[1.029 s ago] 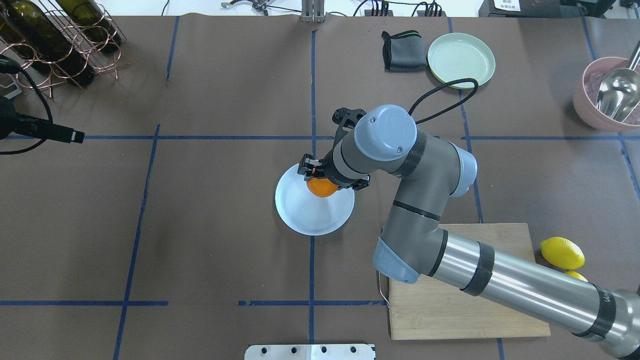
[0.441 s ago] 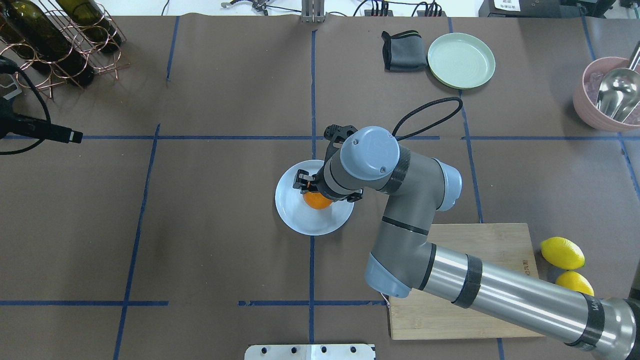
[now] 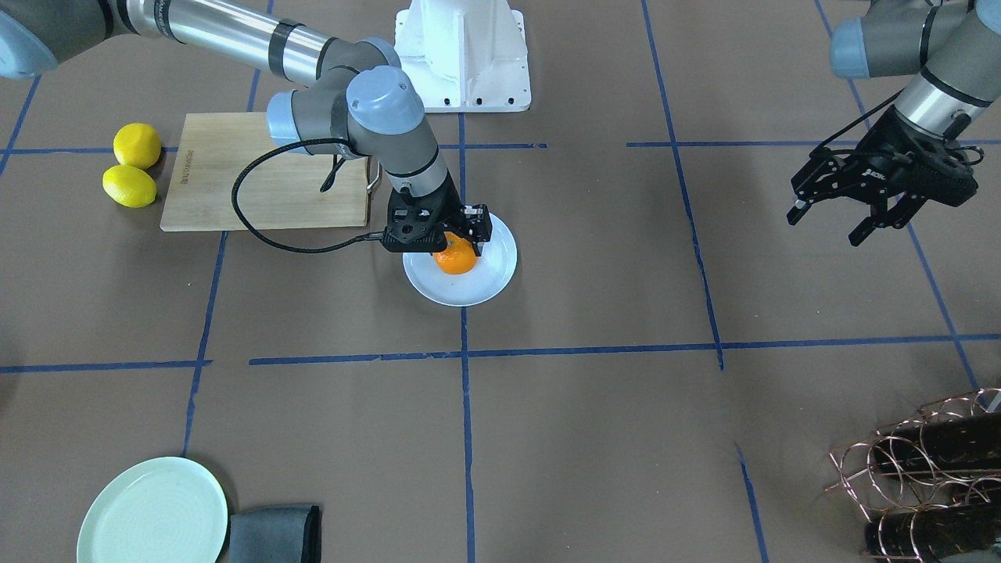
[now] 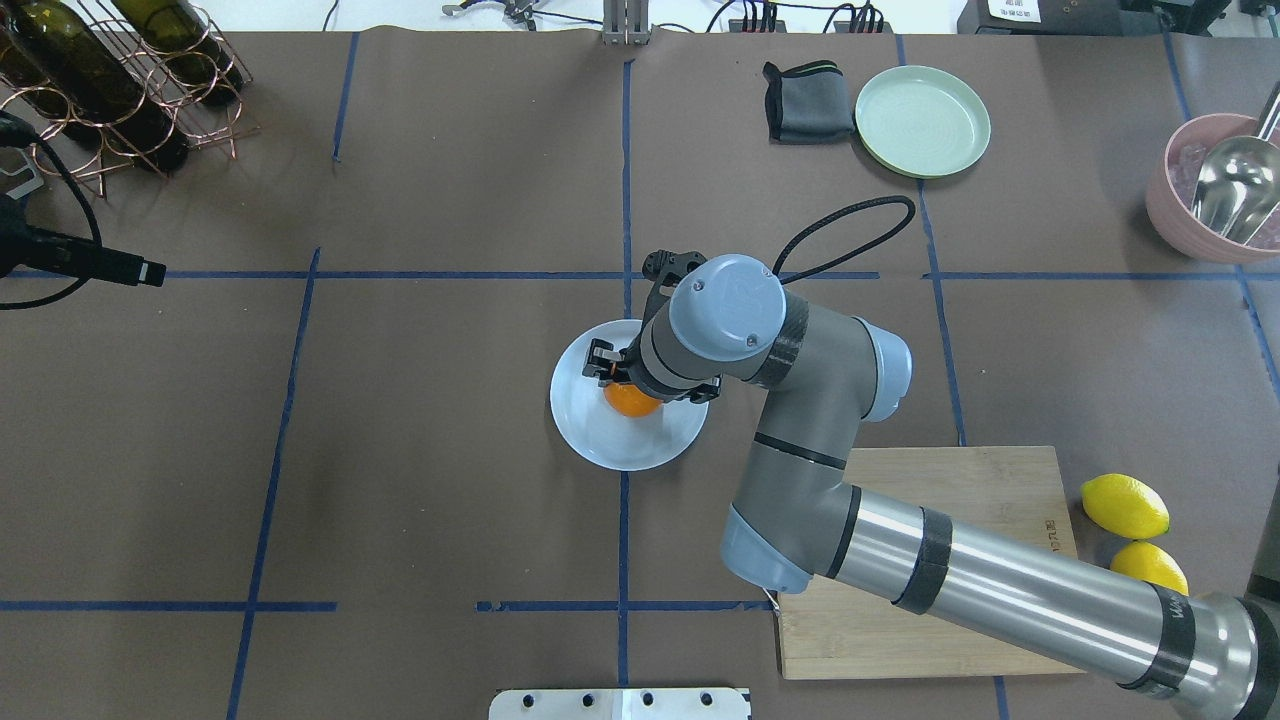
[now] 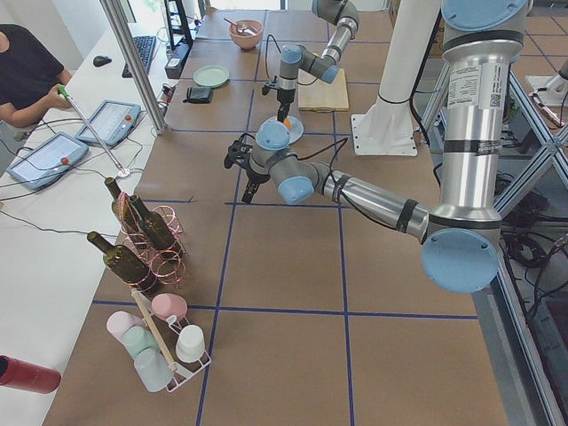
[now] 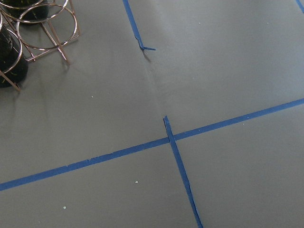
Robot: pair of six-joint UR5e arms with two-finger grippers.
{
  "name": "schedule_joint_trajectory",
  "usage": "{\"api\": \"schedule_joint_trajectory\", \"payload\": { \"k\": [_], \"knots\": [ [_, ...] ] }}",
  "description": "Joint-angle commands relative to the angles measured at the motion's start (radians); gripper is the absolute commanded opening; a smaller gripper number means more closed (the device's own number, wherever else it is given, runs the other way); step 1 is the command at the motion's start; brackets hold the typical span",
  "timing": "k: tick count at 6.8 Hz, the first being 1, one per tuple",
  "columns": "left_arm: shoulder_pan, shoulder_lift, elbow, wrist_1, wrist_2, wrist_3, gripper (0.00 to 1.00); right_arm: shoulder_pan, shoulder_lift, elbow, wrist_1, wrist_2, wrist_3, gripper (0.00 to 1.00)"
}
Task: Pick orange to plate
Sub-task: 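Lower the orange onto the white plate and open the right gripper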
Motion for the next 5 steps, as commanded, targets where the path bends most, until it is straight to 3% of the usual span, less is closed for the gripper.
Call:
{"api": "schedule_joint_trajectory", "payload": {
  "k": [1,2,4,5],
  "knots": [
    [0.0,0.0,-0.001,0.0,-0.001,-0.001,1.0,0.0,0.011,-0.011,-0.003,-0.006,-0.002,1.0],
    [0.0,0.0,-0.001,-0.002,-0.001,-0.001,1.0,0.004,0.009,0.009,-0.014,-0.003,-0.005,1.0],
    [-0.003,0.005,-0.006,-0.002,-0.001,0.009,1.0,0.067,-0.111,0.223,-0.047,0.078,-0.015,1.0],
    [-0.009,0.035,-0.009,-0.002,-0.002,0.043,1.0,0.201,-0.247,0.368,-0.047,0.252,-0.021,1.0]
  ]
}}
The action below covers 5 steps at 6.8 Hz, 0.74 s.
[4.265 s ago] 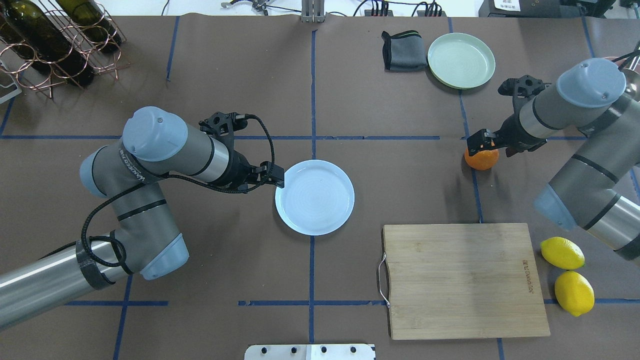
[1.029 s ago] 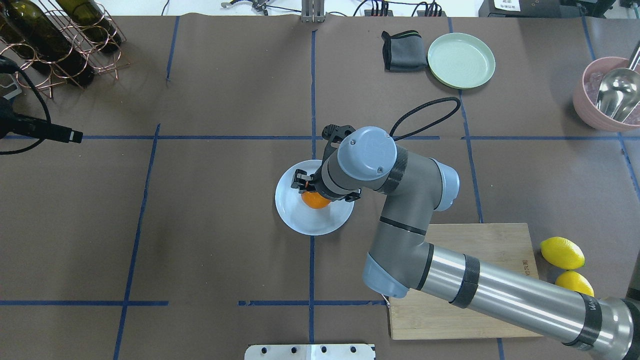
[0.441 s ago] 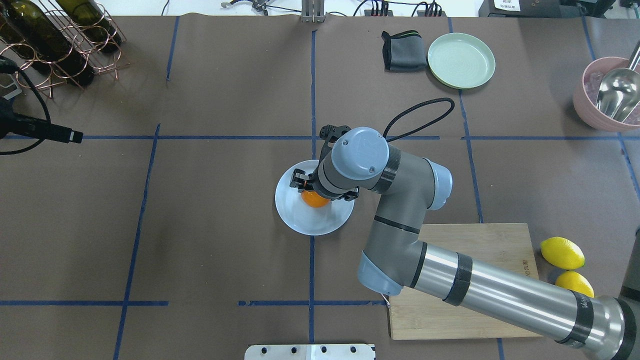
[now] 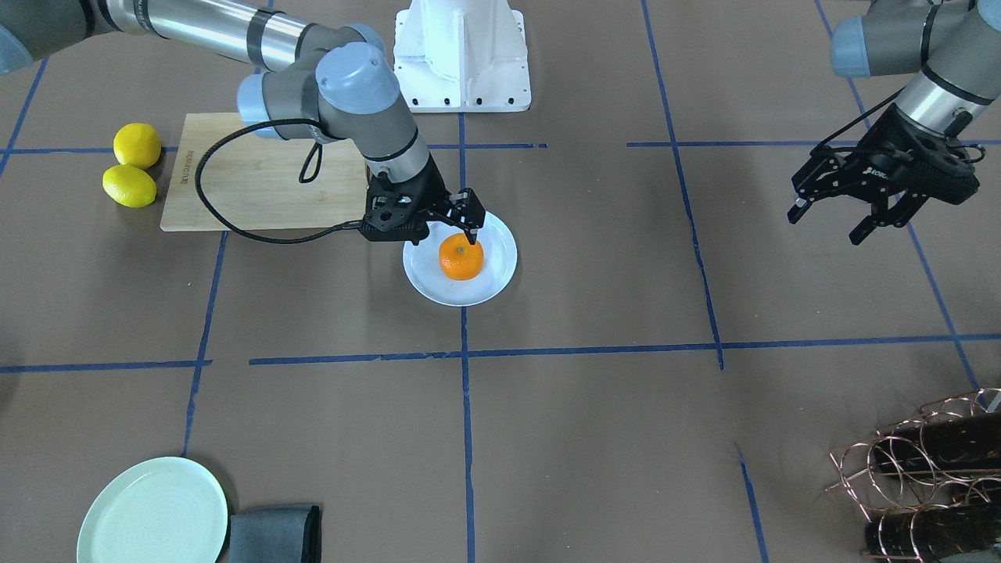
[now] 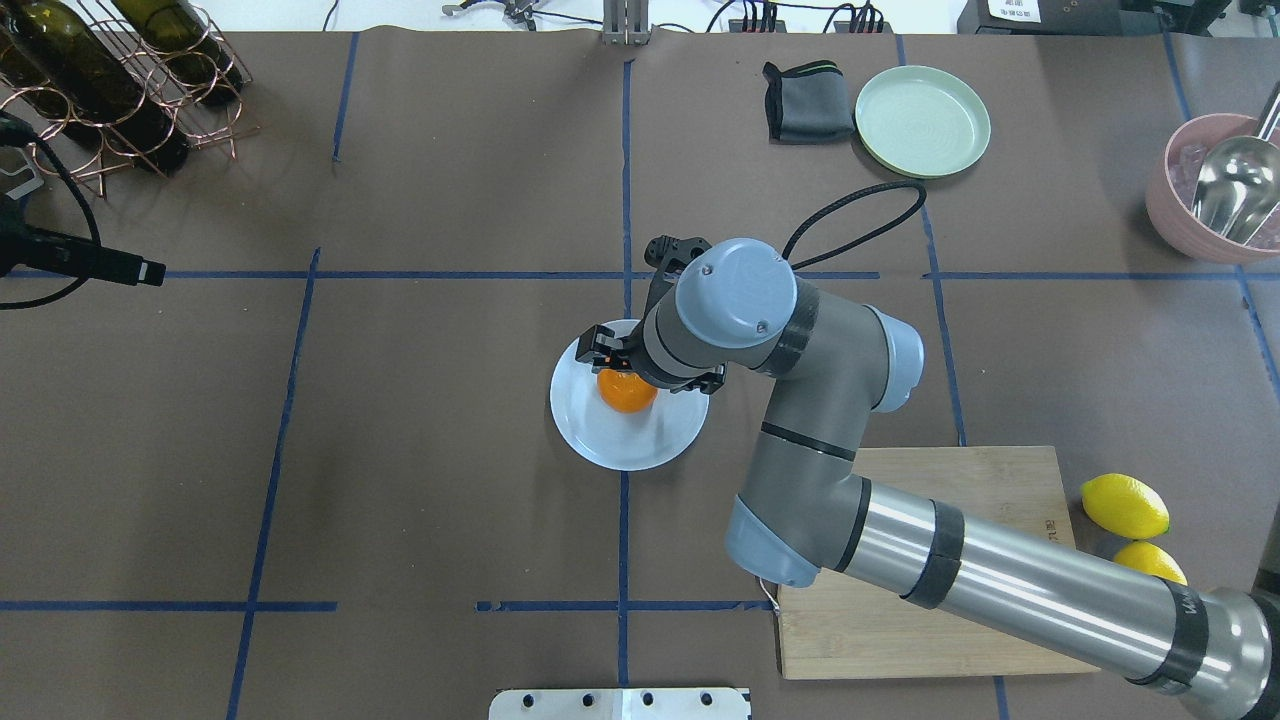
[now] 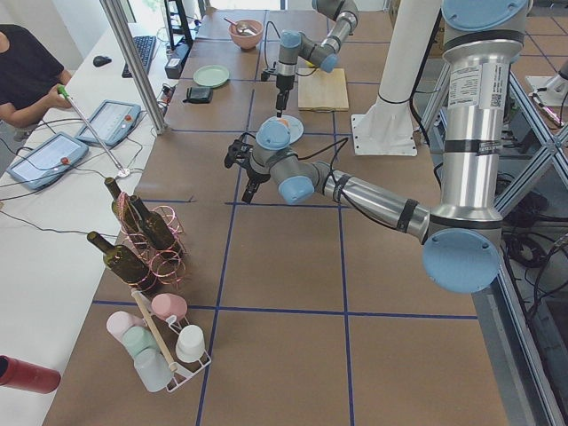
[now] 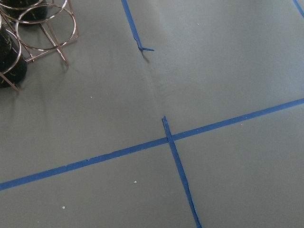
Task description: Pick orange to plate
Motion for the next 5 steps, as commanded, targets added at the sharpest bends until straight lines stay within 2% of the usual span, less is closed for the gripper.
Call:
{"api": "schedule_joint_trajectory", "payload": {
  "k": [1,2,3,4,5],
  "knots": [
    [-0.055,0.073,0.003,0.008,-0.006,0.193,1.0,0.304,-0.235,0.204,-0.005,0.355,-0.12,1.0],
    [-0.095,0.105,0.018,0.011,-0.079,0.305,1.0,0.434,-0.323,0.2,-0.007,0.456,-0.294,1.0],
    [-0.155,0.111,0.031,0.03,-0.129,0.332,1.0,0.512,-0.436,0.194,-0.008,0.46,-0.519,1.0],
    [-0.183,0.108,0.032,0.102,-0.135,0.401,1.0,0.588,-0.515,0.162,-0.011,0.46,-0.746,1.0],
    [-0.236,0.096,0.026,0.239,-0.138,0.503,1.0,0.672,-0.554,0.127,-0.03,0.46,-0.926,1.0]
  ]
}}
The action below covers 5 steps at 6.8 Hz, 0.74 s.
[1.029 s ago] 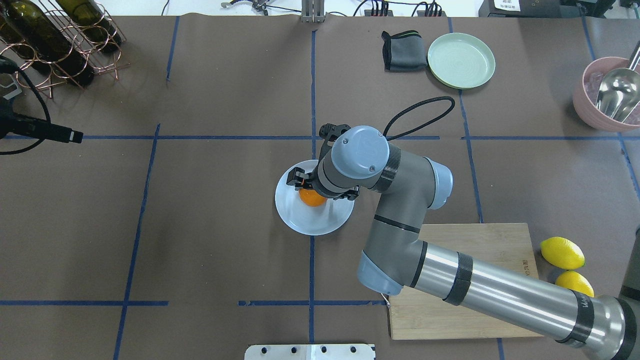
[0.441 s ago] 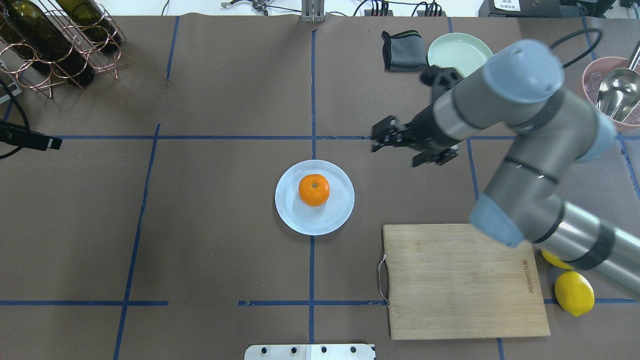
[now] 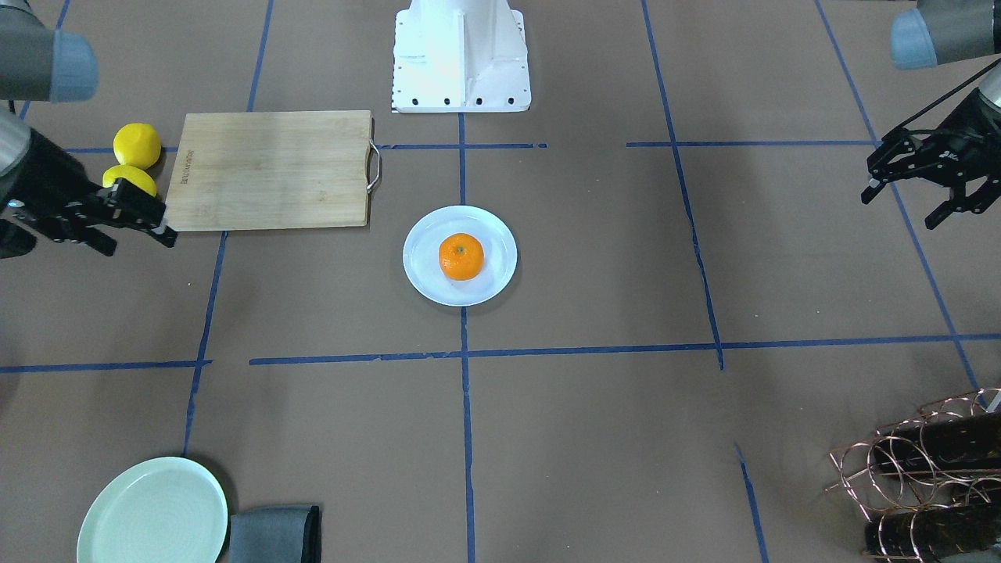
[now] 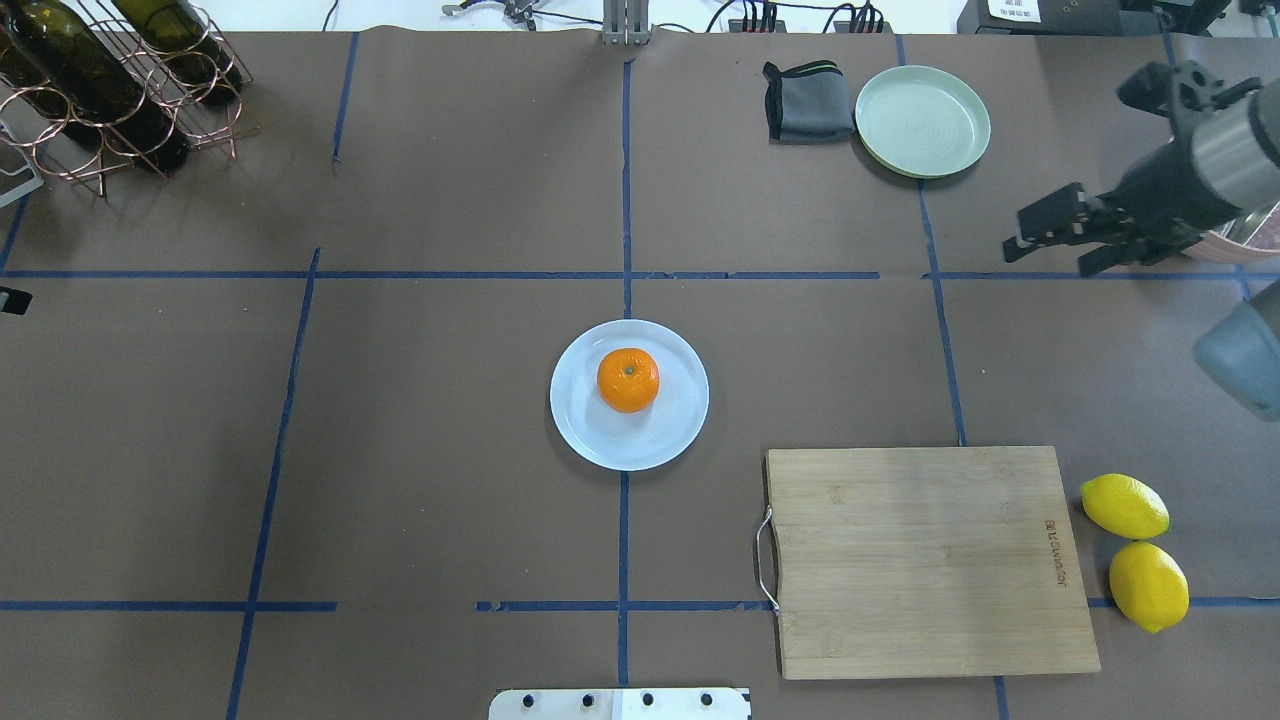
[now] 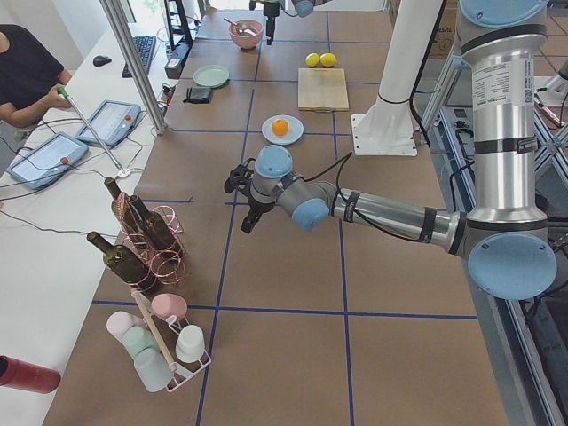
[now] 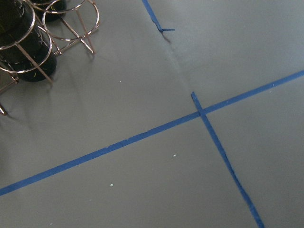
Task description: Pick orange to plate
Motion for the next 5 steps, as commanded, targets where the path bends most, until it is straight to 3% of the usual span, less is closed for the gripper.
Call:
{"api": "schedule_joint_trajectory", "payload": {
  "k": [1,3,5],
  "knots": [
    [-0.123,-0.066,-0.013,0.311,-0.011,0.202,1.0,0.181,-0.074,-0.049,-0.109,0.004,-0.423,1.0],
    [-0.25,-0.156,-0.01,0.606,-0.012,0.364,1.0,0.299,-0.138,-0.053,-0.304,-0.035,-0.829,1.0],
    [-0.252,-0.155,0.024,0.627,-0.014,0.366,1.0,0.342,-0.198,-0.05,-0.345,-0.056,-0.938,1.0]
  ]
}}
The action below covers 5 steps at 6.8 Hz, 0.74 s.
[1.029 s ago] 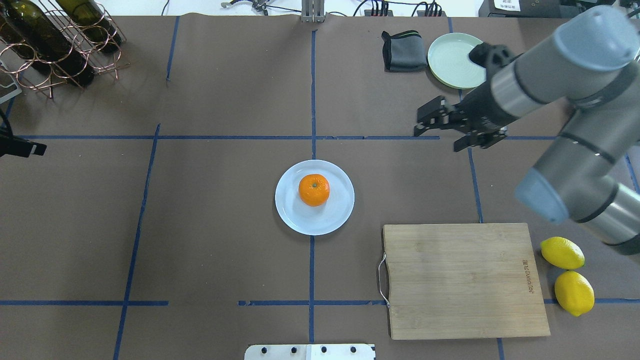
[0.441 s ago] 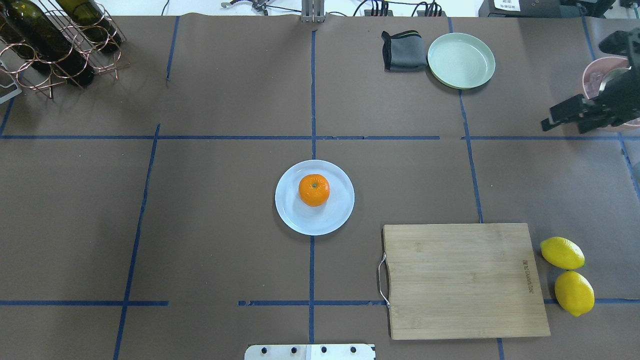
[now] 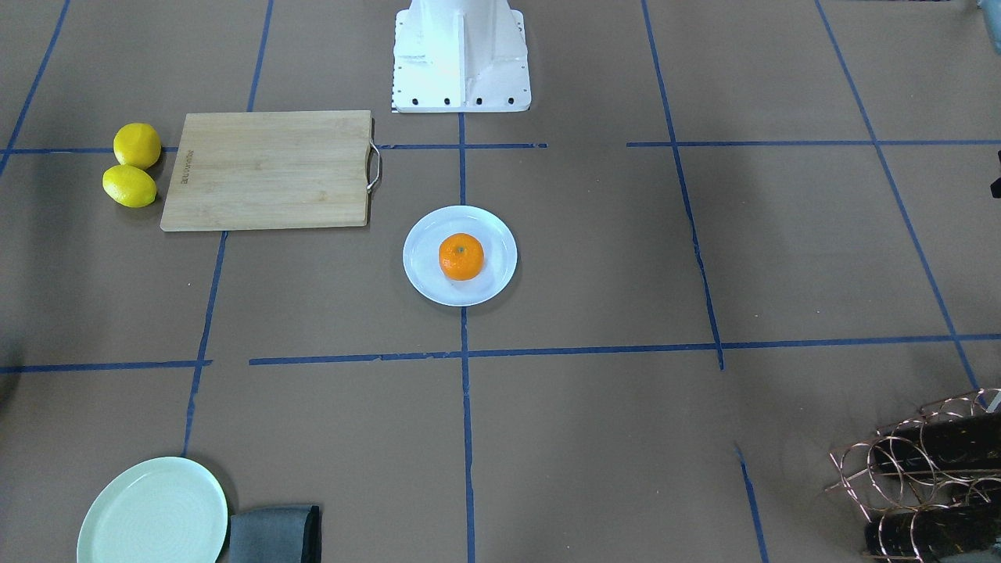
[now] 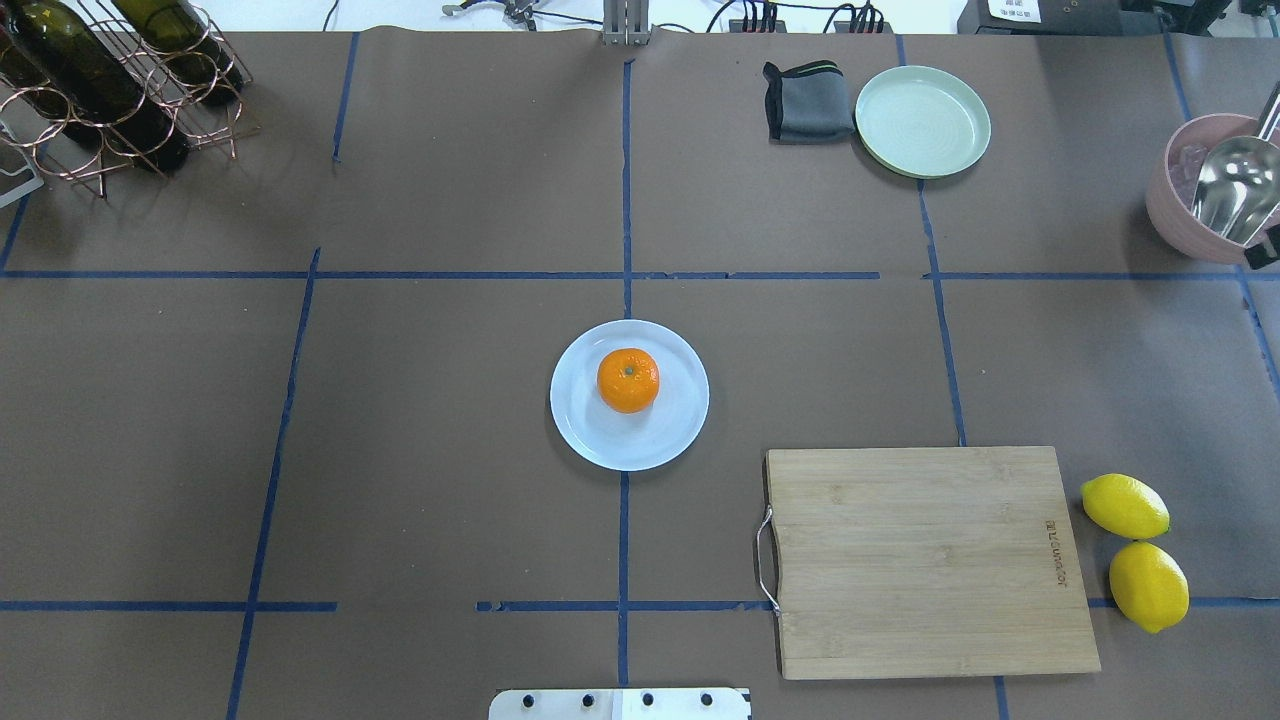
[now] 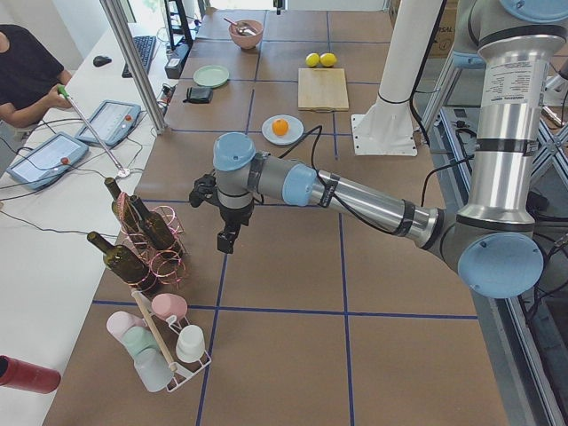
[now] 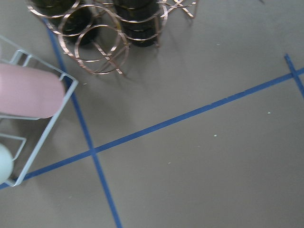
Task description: Pick orange to plate
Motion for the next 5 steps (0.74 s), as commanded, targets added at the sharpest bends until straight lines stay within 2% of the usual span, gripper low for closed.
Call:
{"api": "schedule_joint_trajectory", "payload": {
  "k": [1,2,3,5],
  "knots": [
    [-0.01,0.022,0.017,0.02,-0.002,0.013,1.0,0.025,-0.036,0.001,-0.029,0.001,-0.081,1.0],
    [-0.008,0.026,0.038,0.012,-0.075,0.013,1.0,0.025,-0.025,-0.005,-0.046,0.006,-0.081,1.0],
    [-0.01,0.061,0.036,0.002,-0.109,0.013,1.0,0.025,-0.007,0.001,-0.081,0.007,-0.081,1.0],
    [-0.01,0.063,0.066,-0.024,-0.113,0.011,1.0,0.028,0.019,0.001,-0.141,0.013,-0.081,1.0]
  ]
}}
